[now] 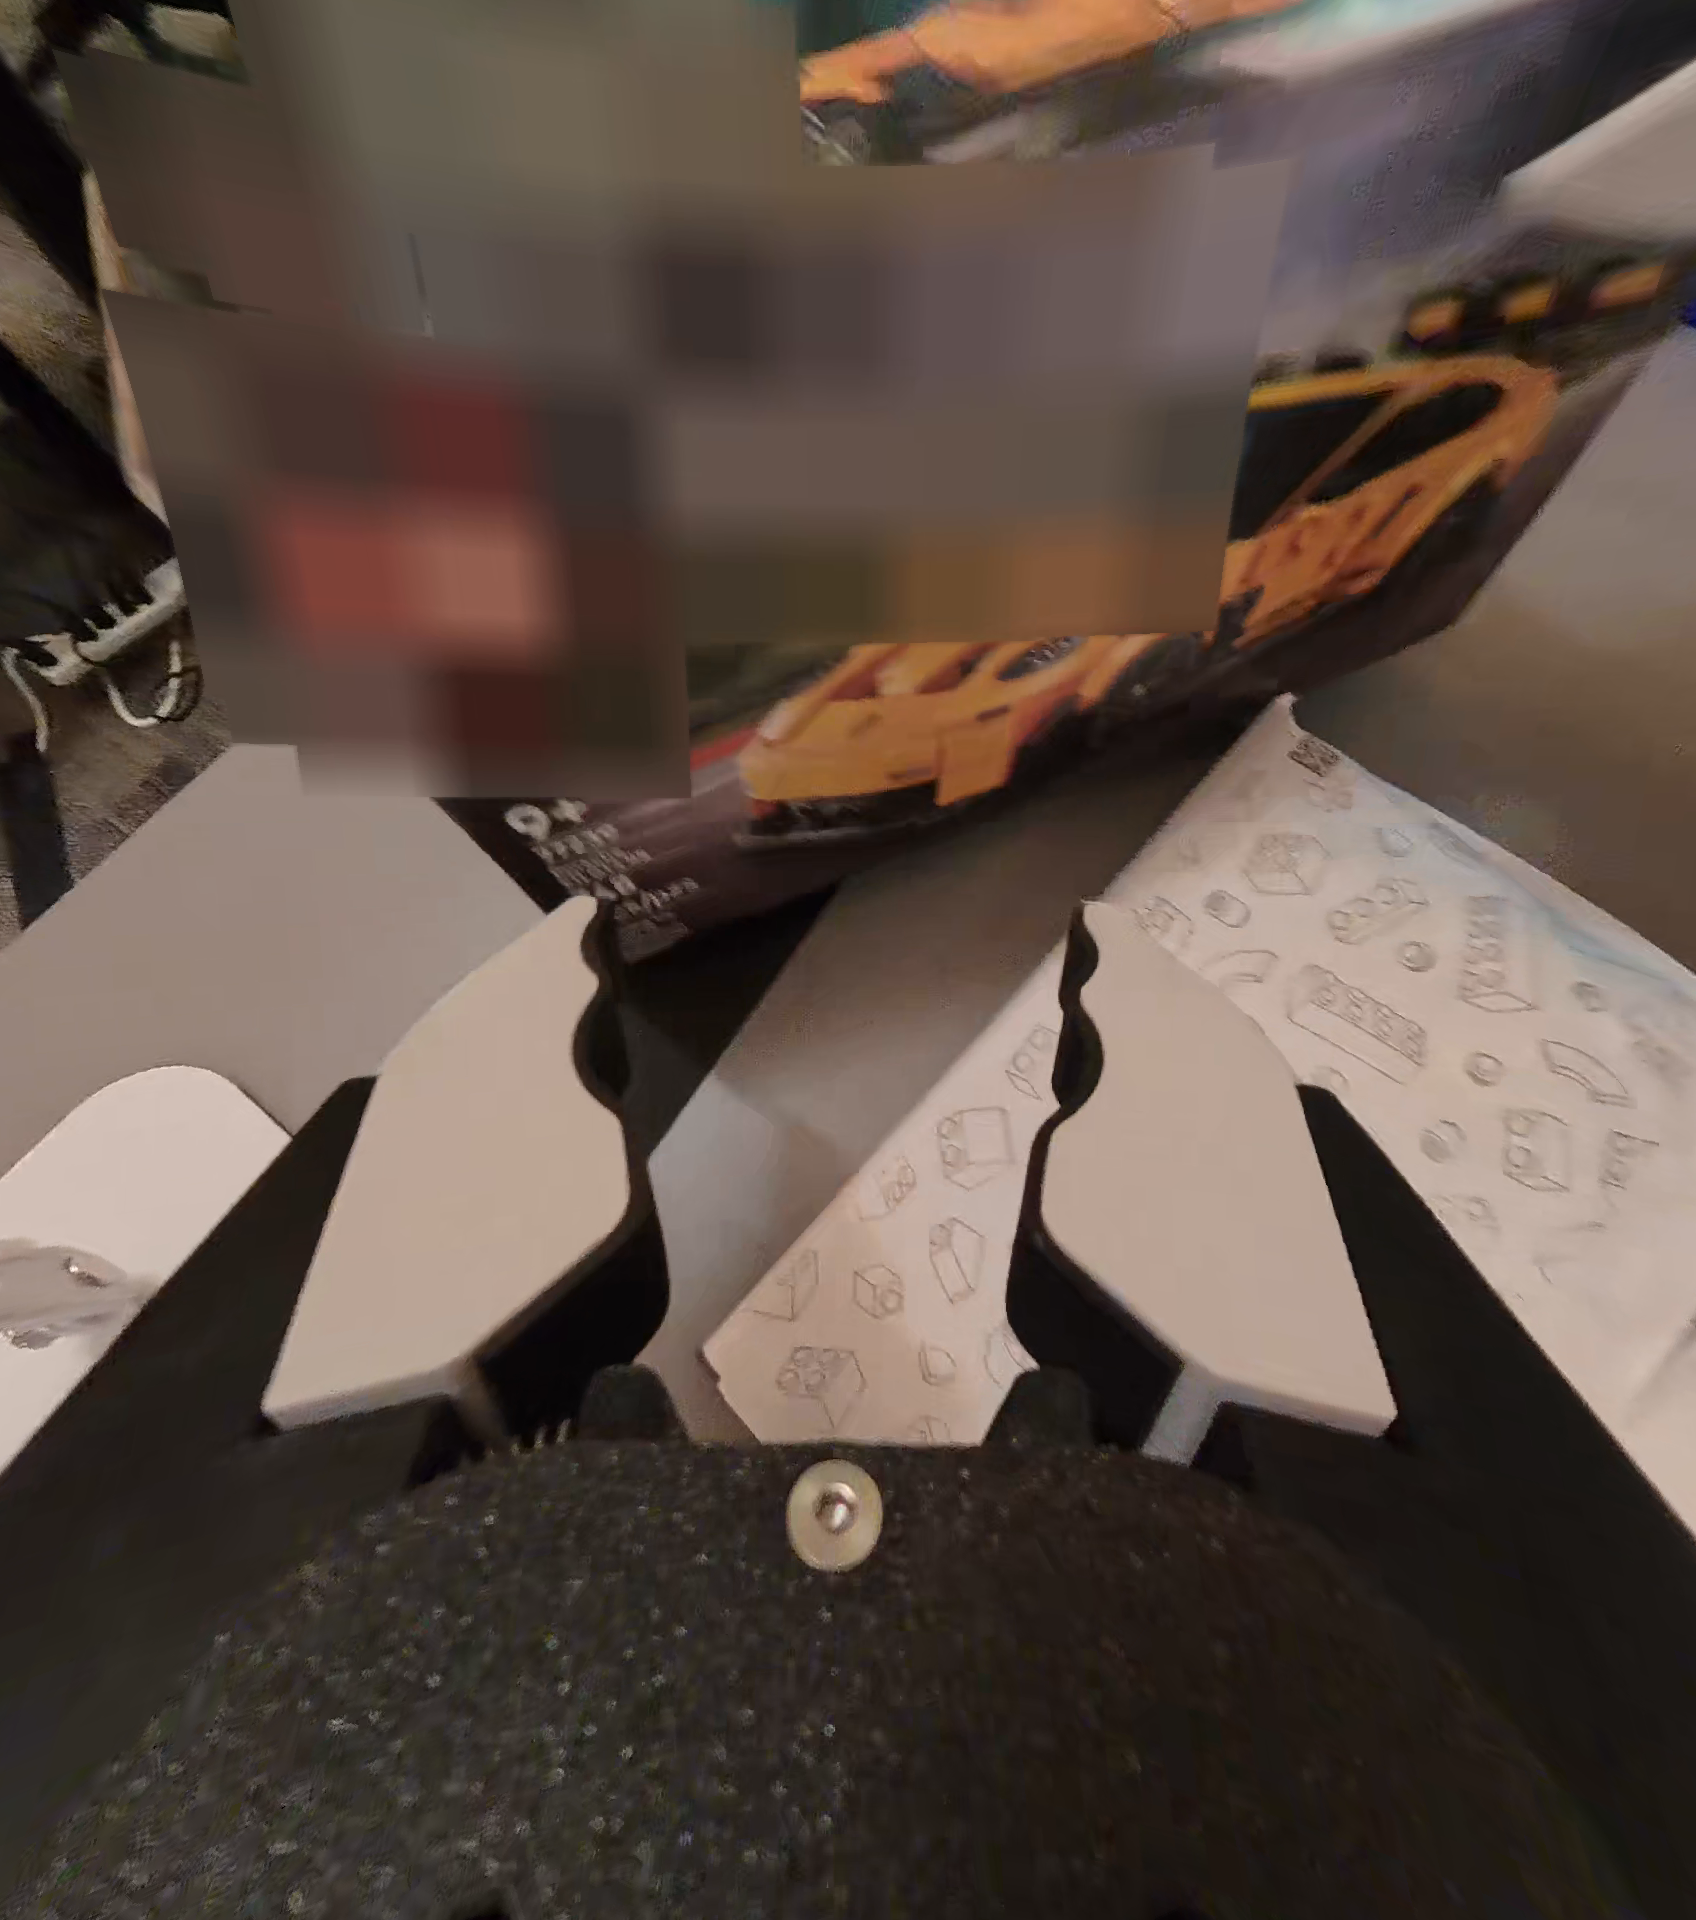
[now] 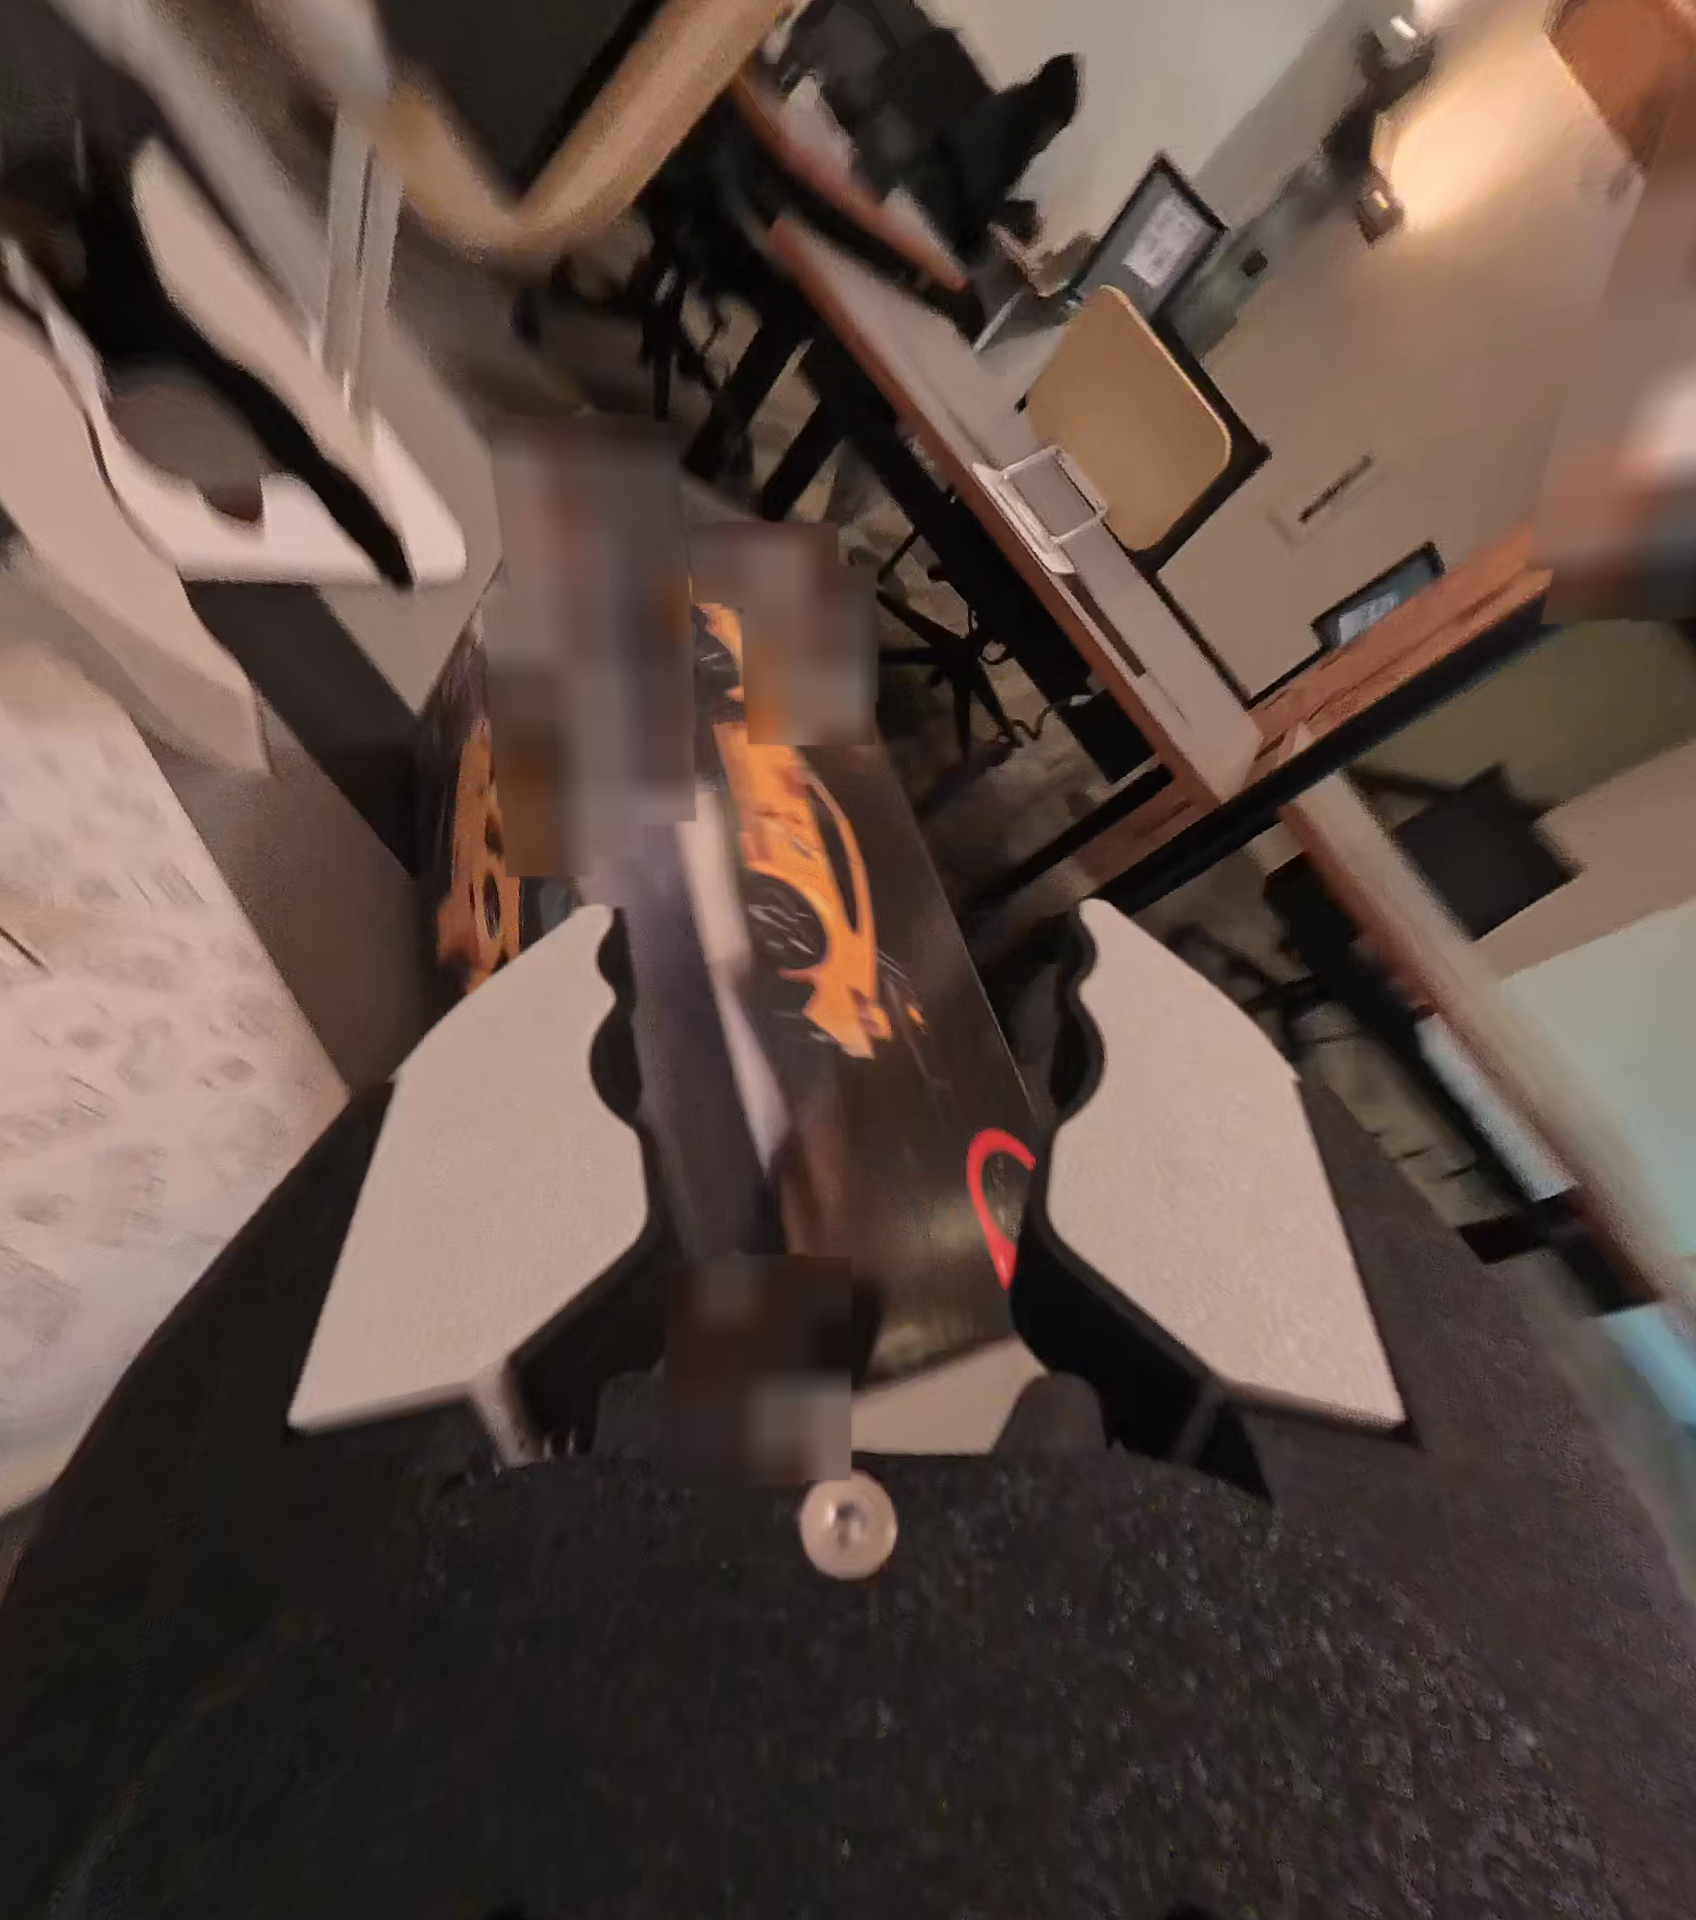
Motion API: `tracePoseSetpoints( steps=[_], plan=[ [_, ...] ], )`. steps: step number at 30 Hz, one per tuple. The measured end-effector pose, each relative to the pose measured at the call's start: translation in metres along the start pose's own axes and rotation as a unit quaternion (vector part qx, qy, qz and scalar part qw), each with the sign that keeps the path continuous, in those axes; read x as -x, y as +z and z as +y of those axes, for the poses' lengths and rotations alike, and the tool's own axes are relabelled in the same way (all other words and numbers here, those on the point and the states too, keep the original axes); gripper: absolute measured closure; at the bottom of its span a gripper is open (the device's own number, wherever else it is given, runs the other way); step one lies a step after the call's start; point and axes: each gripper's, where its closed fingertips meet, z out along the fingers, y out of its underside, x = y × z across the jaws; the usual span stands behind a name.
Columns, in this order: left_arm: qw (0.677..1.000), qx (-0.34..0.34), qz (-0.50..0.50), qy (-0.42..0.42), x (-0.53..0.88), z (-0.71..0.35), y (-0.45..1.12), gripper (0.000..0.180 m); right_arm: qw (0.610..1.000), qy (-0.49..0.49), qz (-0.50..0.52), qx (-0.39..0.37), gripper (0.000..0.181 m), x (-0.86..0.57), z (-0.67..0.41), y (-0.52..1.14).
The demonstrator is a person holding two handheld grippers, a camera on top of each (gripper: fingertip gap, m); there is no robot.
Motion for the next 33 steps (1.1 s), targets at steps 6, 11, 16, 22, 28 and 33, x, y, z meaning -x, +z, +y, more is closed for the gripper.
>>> tracePoseSetpoints(
  steps=[6, 11, 16, 22, 28, 33],
  plan=[
    [0.994, -0.106, -0.034, -0.004, 0.027, -0.015, 0.005, 0.078, 0.963, 0.267, -0.029, 0.019, 0.061, 0.015, 0.054, -0.040],
    [0.994, -0.113, 0.005, -0.010, 0.030, -0.017, 0.026, 0.077, 0.945, 0.317, -0.061, 0.054, 0.070, 0.034, 0.096, -0.012],
    [0.993, -0.106, -0.057, 0.011, 0.052, -0.018, 0.028, 0.105, 0.954, 0.284, -0.056, 0.075, 0.084, 0.013, 0.111, 0.021],
    [0.992, -0.100, -0.071, 0.004, 0.063, -0.013, 0.034, 0.109, 0.960, 0.262, -0.048, 0.083, 0.091, 0.009, 0.111, 0.034],
    [0.992, -0.095, -0.077, 0.011, 0.062, -0.012, 0.036, 0.103, 0.963, 0.260, -0.030, 0.072, 0.096, 0.009, 0.110, 0.023],
    [0.992, -0.086, -0.090, 0.015, 0.054, -0.007, 0.019, 0.093, 0.962, 0.268, -0.026, 0.048, 0.094, 0.011, 0.097, -0.011]
  ],
)
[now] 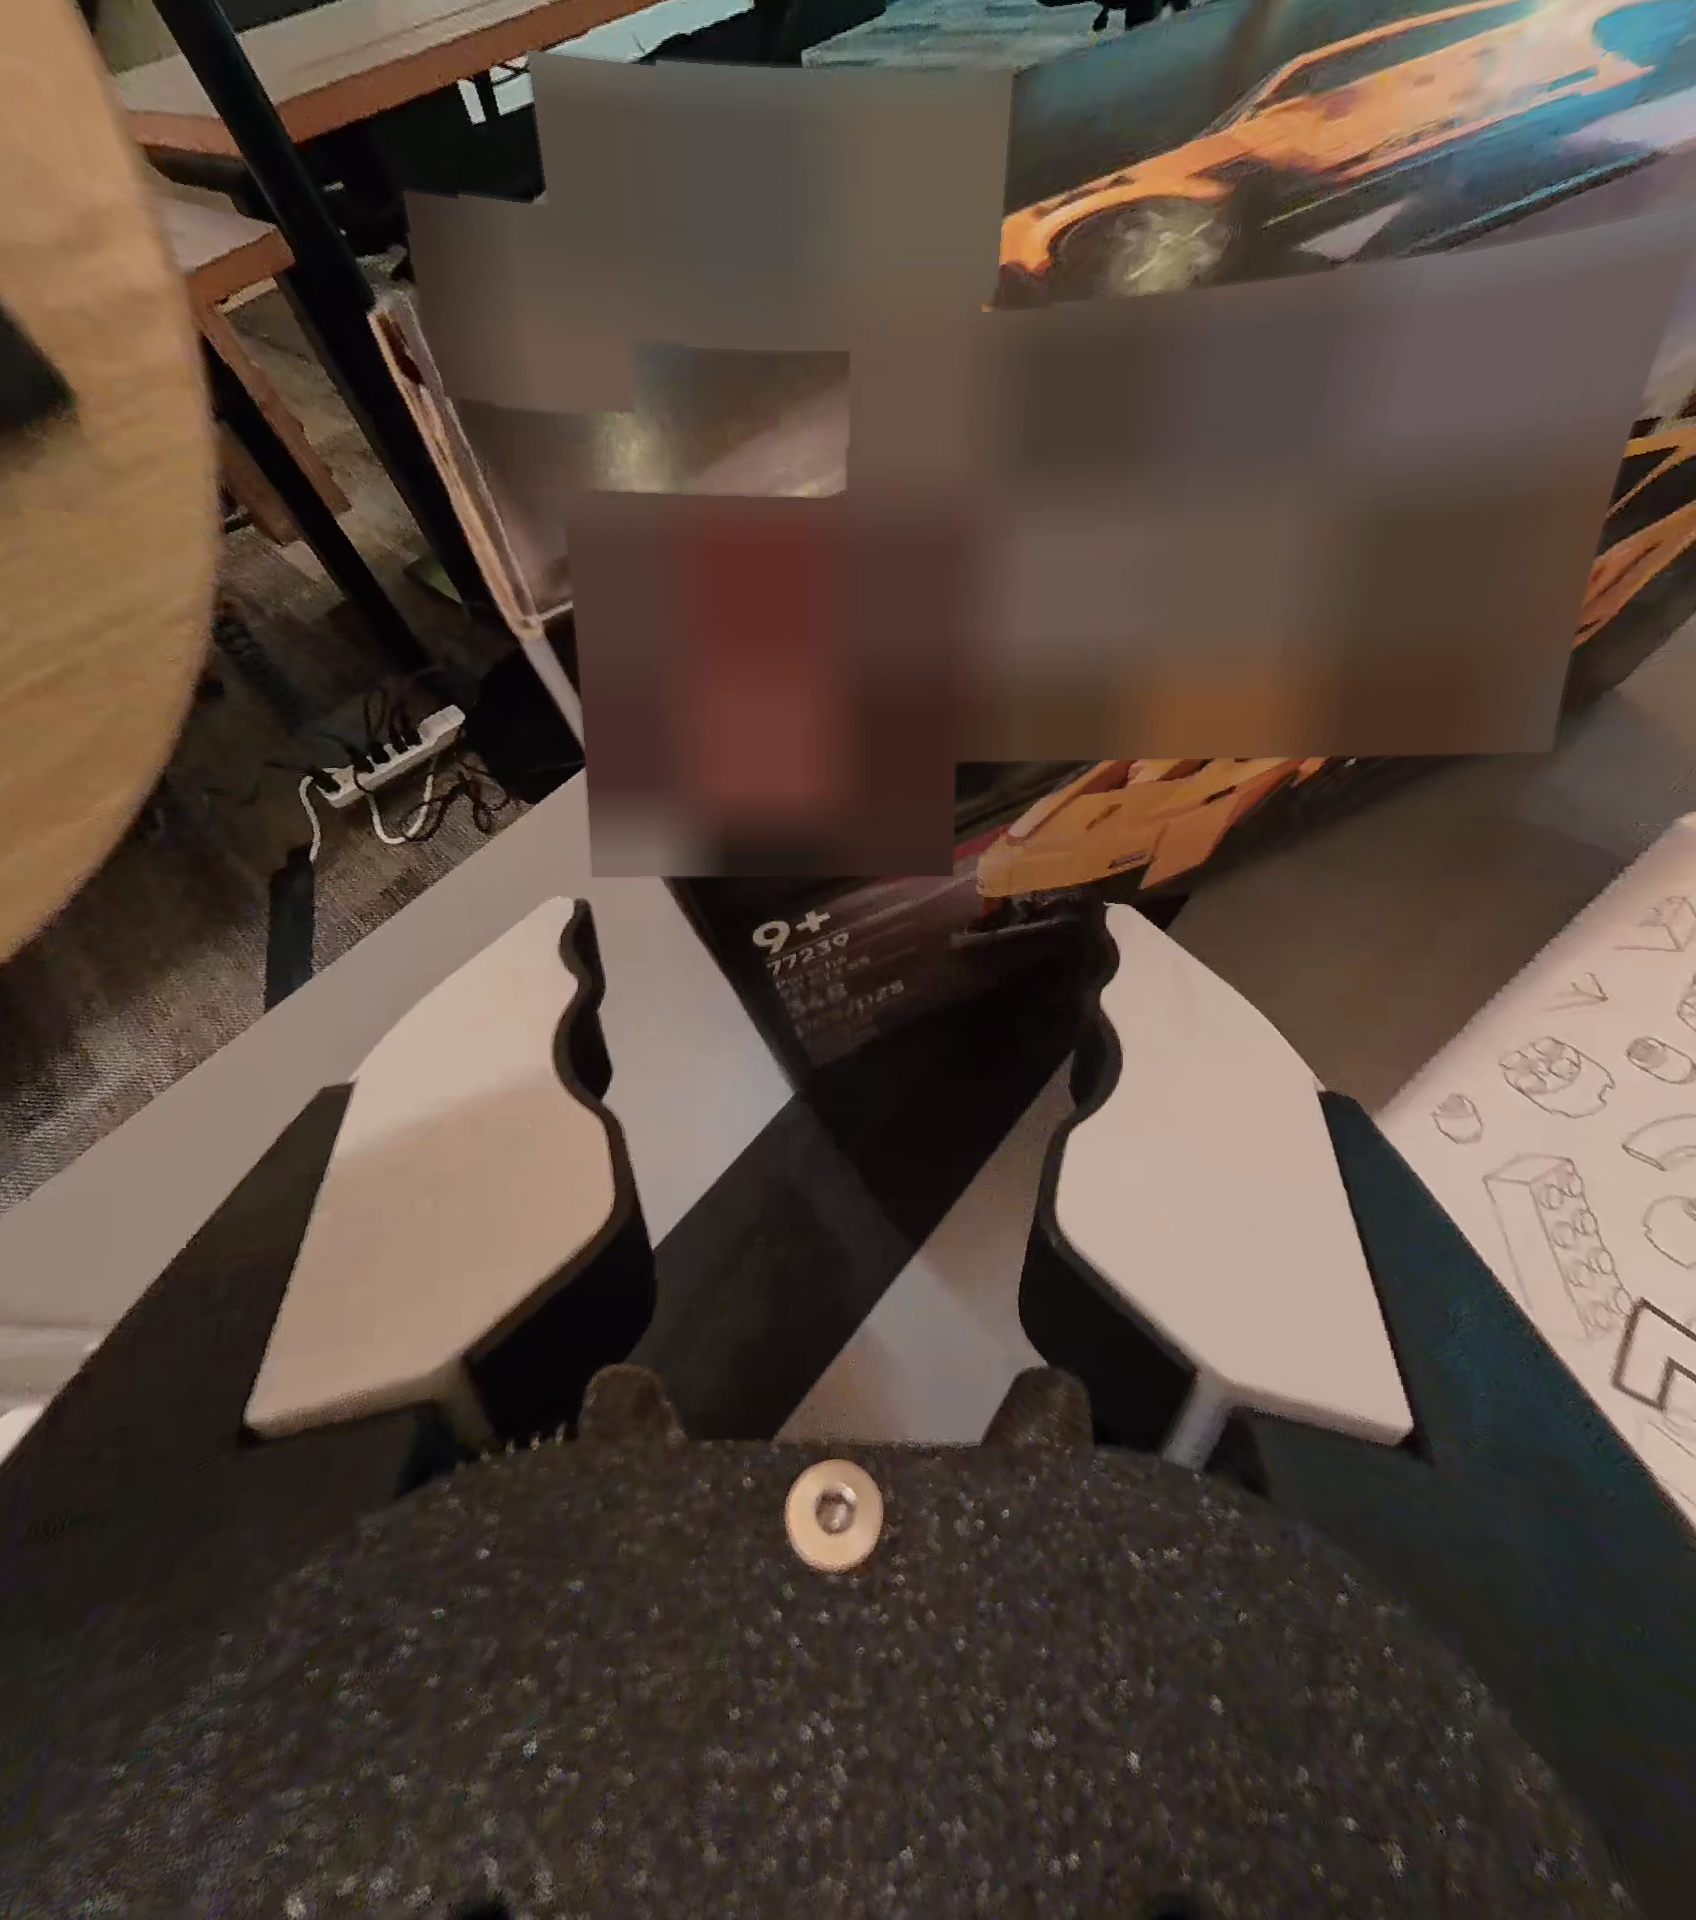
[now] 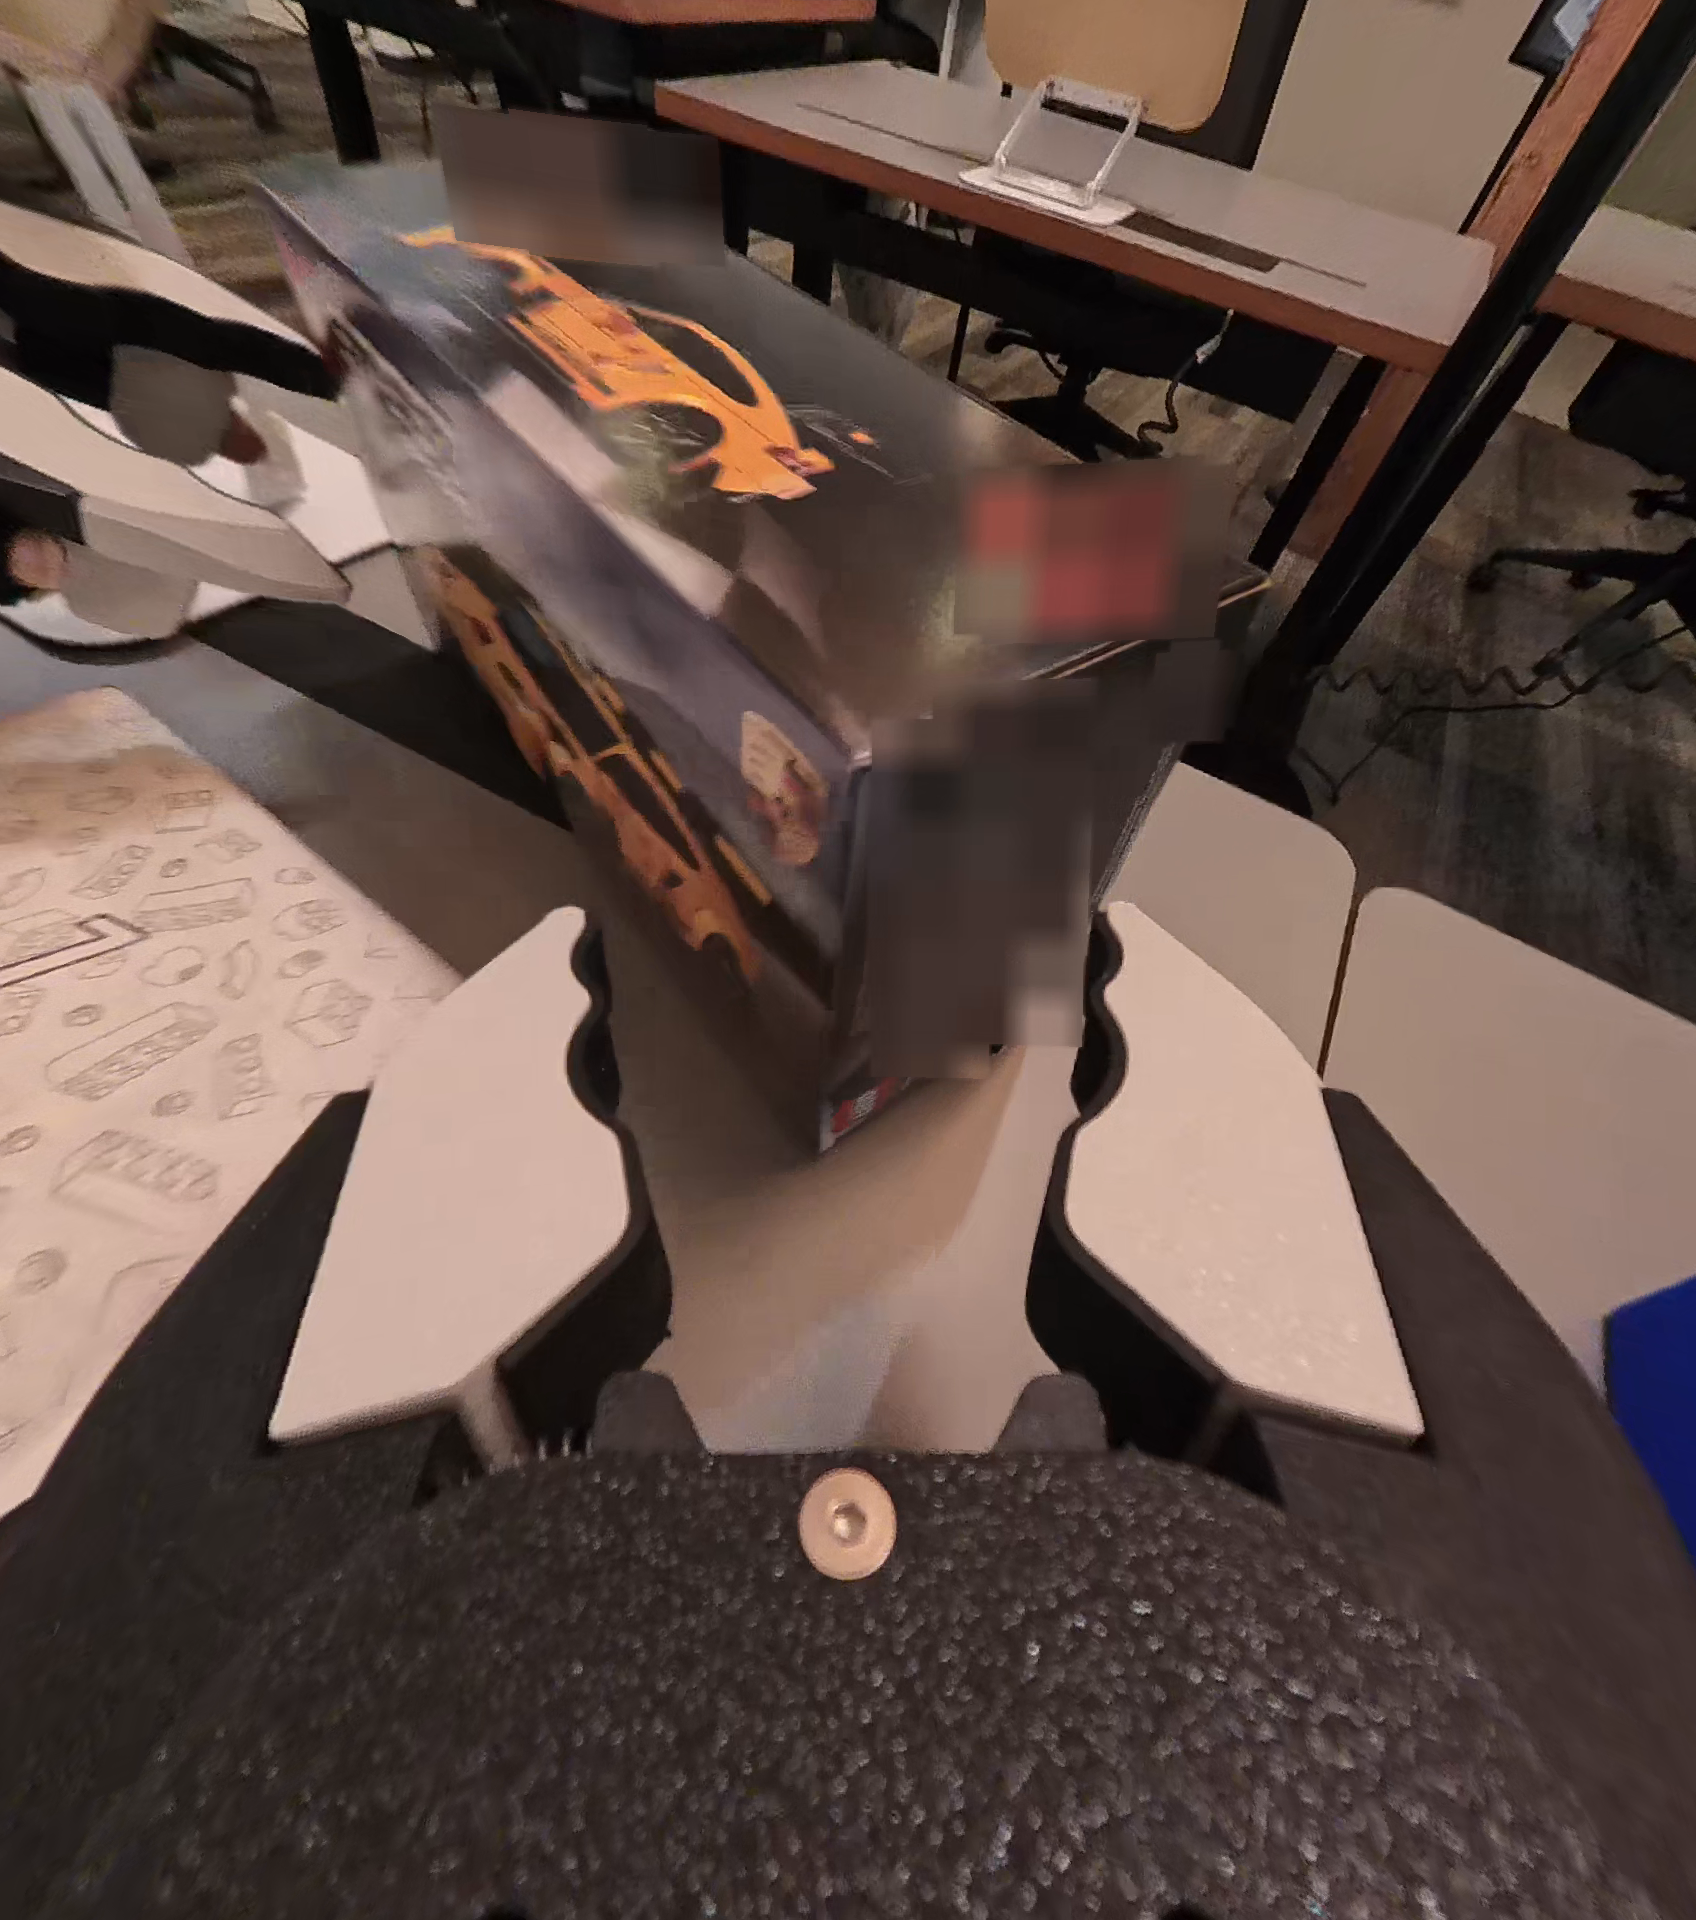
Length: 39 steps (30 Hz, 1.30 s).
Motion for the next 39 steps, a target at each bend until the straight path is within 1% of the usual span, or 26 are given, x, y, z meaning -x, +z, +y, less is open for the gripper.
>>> tracePoseSetpoints(
  steps=[2, 4, 5, 8, 10, 11, 14, 15, 17, 18, 19, 22, 25, 29, 31, 34, 38, 39],
  plan=[
    [1.000, -0.014, -0.008, 0.003, -0.004, -0.008, -0.010, 0.095, 1.000, 0.006, -0.008, -0.019, 0.094, 0.014, -0.010, -0.017],
    [1.000, -0.019, -0.009, 0.008, -0.013, -0.016, -0.018, 0.097, 0.999, 0.001, -0.004, -0.047, 0.097, 0.031, -0.026, -0.035],
    [1.000, -0.022, -0.012, 0.016, -0.018, -0.021, -0.021, 0.099, 0.998, -0.003, -0.002, -0.059, 0.100, 0.040, -0.036, -0.044],
    [0.998, -0.051, -0.013, 0.035, -0.041, -0.043, -0.037, 0.108, 0.994, -0.015, 0.003, -0.108, 0.119, 0.072, -0.069, -0.072],
    [0.995, -0.093, 0.008, 0.035, -0.066, -0.066, -0.062, 0.123, 0.990, -0.023, -0.005, -0.136, 0.135, 0.097, -0.089, -0.090],
    [0.992, -0.120, 0.024, 0.028, -0.079, -0.080, -0.080, 0.130, 0.989, -0.027, -0.008, -0.148, 0.146, 0.111, -0.097, -0.098],
    [0.974, -0.217, 0.061, 0.031, -0.108, -0.117, -0.158, 0.154, 0.981, -0.032, -0.032, -0.186, 0.175, 0.158, -0.117, -0.119],
    [0.967, -0.243, 0.065, 0.039, -0.111, -0.124, -0.186, 0.161, 0.980, -0.039, -0.036, -0.190, 0.181, 0.173, -0.119, -0.124],
    [0.956, -0.284, 0.062, 0.044, -0.106, -0.132, -0.245, 0.175, 0.978, -0.053, -0.034, -0.201, 0.181, 0.201, -0.125, -0.131],
    [0.952, -0.298, 0.062, 0.039, -0.100, -0.133, -0.274, 0.180, 0.975, -0.057, -0.036, -0.211, 0.181, 0.215, -0.127, -0.135],
    [0.949, -0.306, 0.065, 0.036, -0.094, -0.132, -0.301, 0.180, 0.973, -0.056, -0.040, -0.221, 0.181, 0.228, -0.129, -0.139],
    [0.947, -0.315, 0.047, 0.039, -0.070, -0.113, -0.374, 0.180, 0.971, -0.061, -0.056, -0.226, 0.181, 0.268, -0.128, -0.146],
    [0.950, -0.306, 0.013, 0.057, -0.055, -0.074, -0.428, 0.180, 0.969, -0.068, -0.083, -0.221, 0.181, 0.310, -0.120, -0.153],
    [0.953, -0.289, -0.033, 0.078, -0.042, -0.013, -0.478, 0.180, 0.969, -0.026, -0.124, -0.210, 0.181, 0.354, -0.103, -0.161],
    [0.959, -0.268, -0.036, 0.083, -0.043, 0.019, -0.491, 0.180, 0.970, 0.011, -0.134, -0.203, 0.181, 0.366, -0.093, -0.162],
    [0.969, -0.243, -0.038, 0.032, -0.040, 0.058, -0.502, 0.180, 0.975, 0.035, -0.109, -0.189, 0.181, 0.373, -0.075, -0.157],
    [0.976, -0.203, -0.069, -0.040, -0.020, 0.104, -0.494, 0.180, 0.979, 0.059, -0.107, -0.162, 0.181, 0.382, -0.048, -0.137],
    [0.978, -0.191, -0.070, -0.053, -0.016, 0.114, -0.490, 0.180, 0.979, 0.068, -0.114, -0.153, 0.174, 0.385, -0.045, -0.130]
  ],
)
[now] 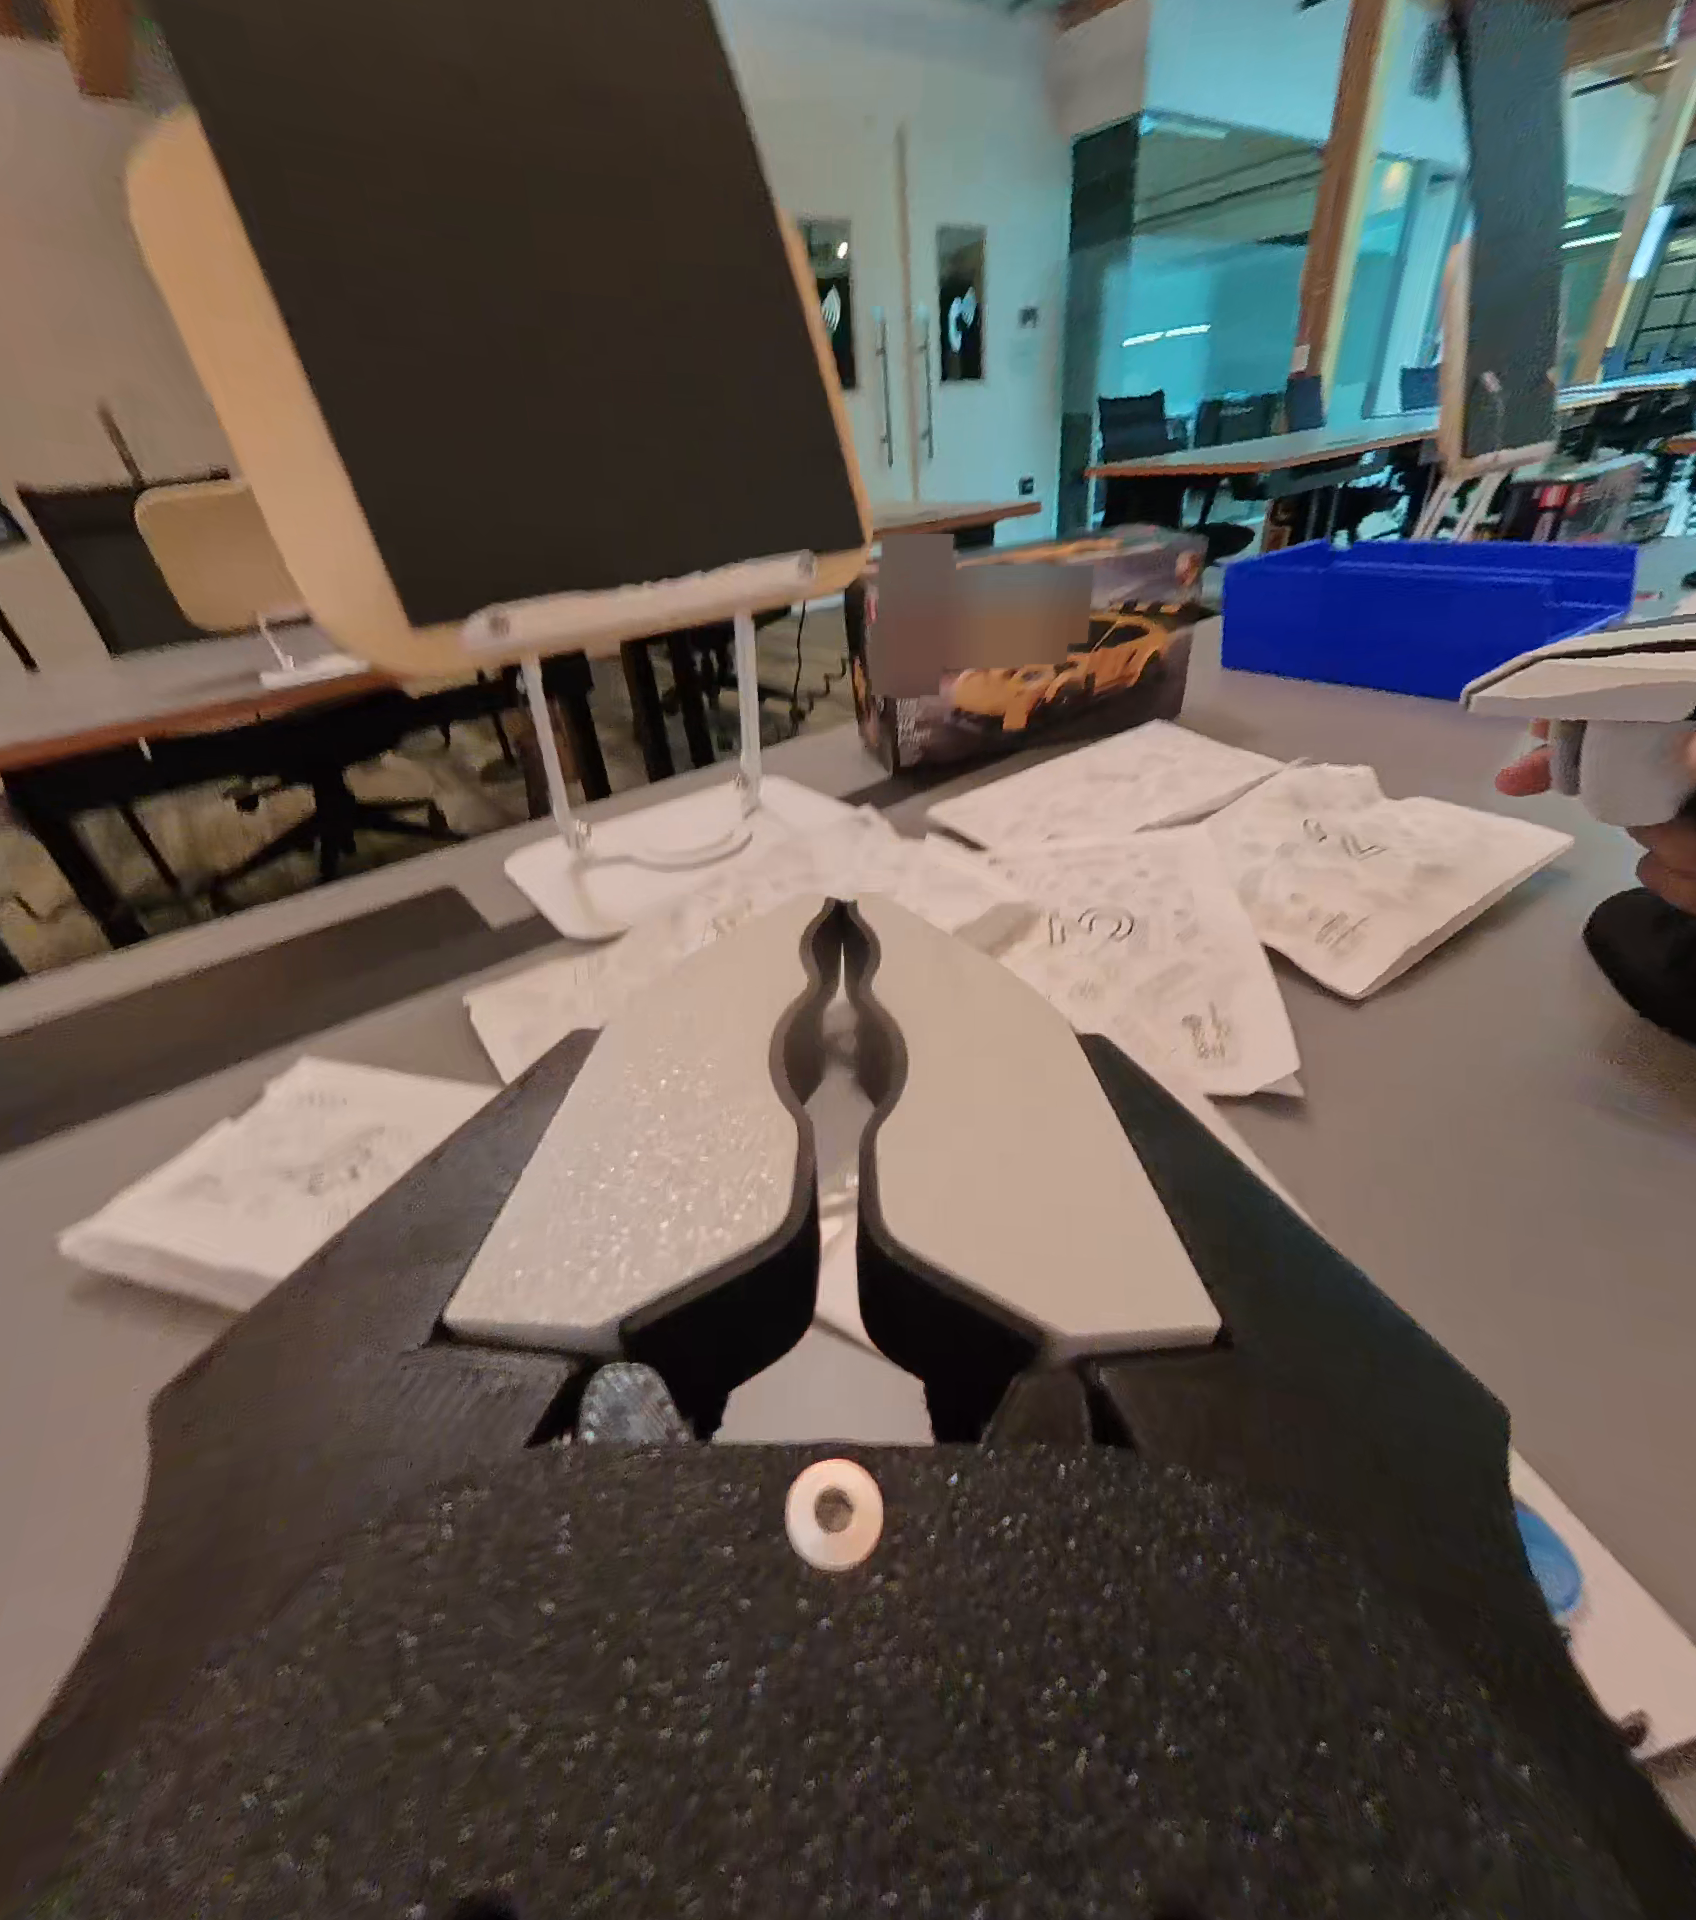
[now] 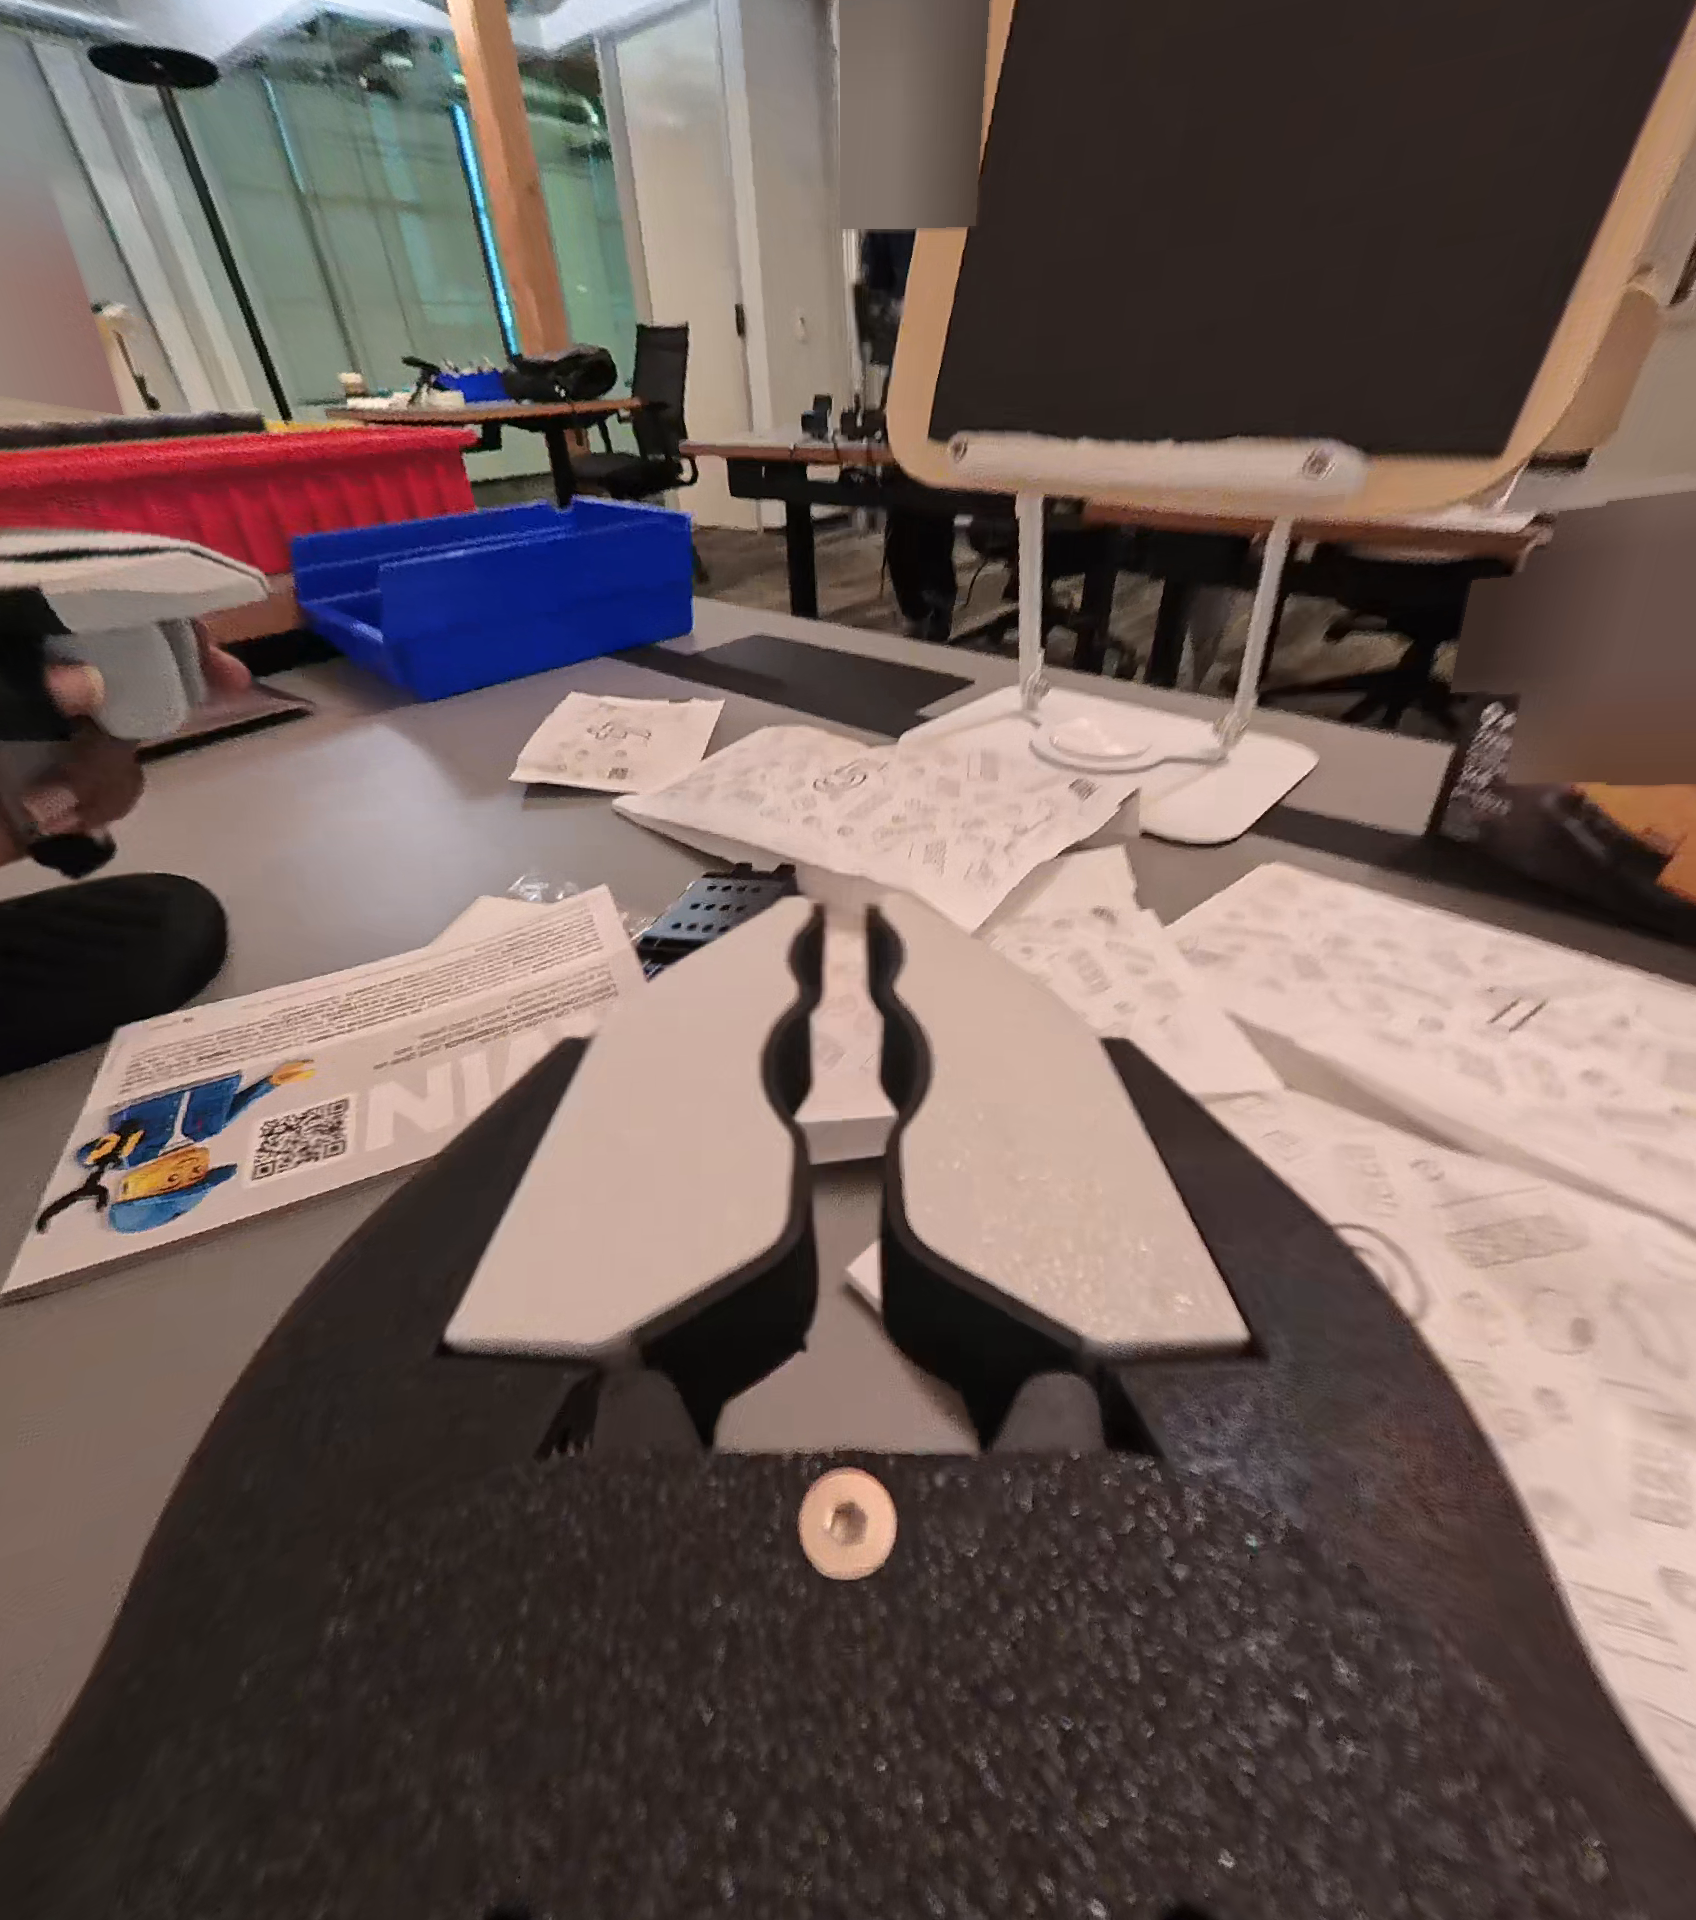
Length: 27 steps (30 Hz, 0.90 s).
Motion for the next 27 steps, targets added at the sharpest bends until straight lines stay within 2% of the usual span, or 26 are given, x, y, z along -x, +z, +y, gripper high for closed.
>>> tracePoseSetpoints(
  steps=[3, 5, 9, 11, 15, 21, 24, 27],
  plan=[
    [0.999, 0.033, 0.011, -0.024, 0.003, 0.017, 0.007, 0.176, 0.998, 0.033, -0.027, 0.055, 0.144, 0.014, 0.014, 0.022],
    [0.998, 0.049, 0.019, -0.019, 0.005, 0.019, 0.011, 0.171, 0.995, 0.037, -0.033, 0.085, 0.132, 0.025, 0.018, 0.041],
    [0.996, 0.076, 0.047, 0.000, 0.017, 0.021, 0.028, 0.165, 0.981, -0.021, -0.027, 0.192, 0.104, 0.042, 0.038, 0.095],
    [0.995, 0.085, 0.049, 0.017, 0.030, 0.027, 0.039, 0.162, 0.967, -0.054, -0.031, 0.247, 0.101, 0.045, 0.056, 0.121],
    [0.996, 0.087, 0.025, 0.024, 0.053, 0.047, 0.049, 0.159, 0.940, -0.060, -0.053, 0.332, 0.099, 0.051, 0.093, 0.150],
    [0.995, 0.098, 0.002, 0.018, 0.071, 0.066, 0.037, 0.163, 0.930, -0.053, -0.044, 0.360, 0.104, 0.047, 0.102, 0.179],
    [0.995, 0.097, -0.003, 0.016, 0.074, 0.064, 0.036, 0.164, 0.914, -0.065, -0.038, 0.399, 0.101, 0.049, 0.114, 0.190],
    [0.994, 0.102, -0.003, 0.026, 0.072, 0.067, 0.036, 0.166, 0.911, -0.080, -0.028, 0.402, 0.110, 0.051, 0.117, 0.197]
  ],
)
